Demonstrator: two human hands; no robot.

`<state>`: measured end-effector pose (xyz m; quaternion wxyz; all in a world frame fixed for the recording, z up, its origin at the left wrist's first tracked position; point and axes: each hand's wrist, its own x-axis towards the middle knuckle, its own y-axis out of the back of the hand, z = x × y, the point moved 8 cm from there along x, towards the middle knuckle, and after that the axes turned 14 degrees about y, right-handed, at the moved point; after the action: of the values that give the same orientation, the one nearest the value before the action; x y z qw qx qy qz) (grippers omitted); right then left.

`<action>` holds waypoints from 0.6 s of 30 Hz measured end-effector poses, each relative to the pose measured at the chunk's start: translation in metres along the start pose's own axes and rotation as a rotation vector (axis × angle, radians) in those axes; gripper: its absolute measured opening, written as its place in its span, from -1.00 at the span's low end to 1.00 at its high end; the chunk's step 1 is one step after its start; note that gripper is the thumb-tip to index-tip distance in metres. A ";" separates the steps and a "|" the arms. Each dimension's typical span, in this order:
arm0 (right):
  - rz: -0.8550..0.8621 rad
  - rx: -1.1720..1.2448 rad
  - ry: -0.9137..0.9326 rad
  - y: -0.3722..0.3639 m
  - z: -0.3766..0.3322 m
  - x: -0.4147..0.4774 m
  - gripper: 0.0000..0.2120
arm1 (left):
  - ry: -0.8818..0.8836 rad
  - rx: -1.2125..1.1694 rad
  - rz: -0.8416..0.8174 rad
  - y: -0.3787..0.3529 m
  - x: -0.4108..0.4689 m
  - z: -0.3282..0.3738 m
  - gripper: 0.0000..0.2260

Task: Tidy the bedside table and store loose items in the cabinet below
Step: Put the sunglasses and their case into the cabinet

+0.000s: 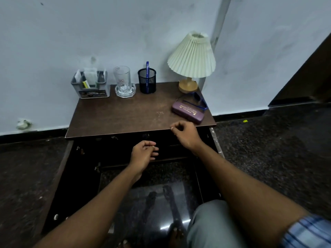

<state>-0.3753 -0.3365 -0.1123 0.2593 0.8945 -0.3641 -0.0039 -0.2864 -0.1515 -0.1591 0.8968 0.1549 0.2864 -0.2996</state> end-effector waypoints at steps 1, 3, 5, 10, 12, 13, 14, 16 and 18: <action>0.021 -0.019 0.011 0.013 -0.003 0.005 -0.94 | -0.001 -0.008 0.004 0.002 0.001 0.001 -0.86; 0.062 -0.064 0.020 0.041 -0.007 0.018 -0.93 | -0.006 -0.018 0.009 0.003 0.005 0.002 -0.86; 0.107 -0.147 0.025 0.068 -0.007 0.034 -0.93 | -0.011 -0.012 0.009 0.002 0.009 0.003 -0.85; 0.199 -0.315 0.057 0.118 -0.001 0.070 -0.90 | -0.023 -0.040 -0.033 -0.009 0.017 0.005 -0.84; 0.211 -0.411 0.064 0.129 0.005 0.084 -0.86 | -0.032 -0.046 -0.043 -0.012 0.019 0.007 -0.84; 0.178 -0.468 0.058 0.130 0.010 0.090 -0.84 | -0.037 -0.042 -0.048 -0.013 0.020 0.008 -0.84; 0.124 -0.518 0.038 0.128 0.017 0.095 -0.82 | -0.040 -0.036 -0.052 -0.014 0.021 0.008 -0.84; 0.033 -0.569 -0.009 0.122 0.030 0.102 -0.77 | -0.040 -0.028 -0.060 -0.014 0.023 0.007 -0.83; 0.022 -0.558 -0.033 0.119 0.038 0.107 -0.76 | -0.027 -0.043 -0.065 -0.012 0.025 0.006 -0.84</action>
<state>-0.3819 -0.4952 -0.0699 0.4898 0.7842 -0.3629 -0.1159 -0.2751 -0.1751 -0.1713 0.8936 0.1220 0.2854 -0.3244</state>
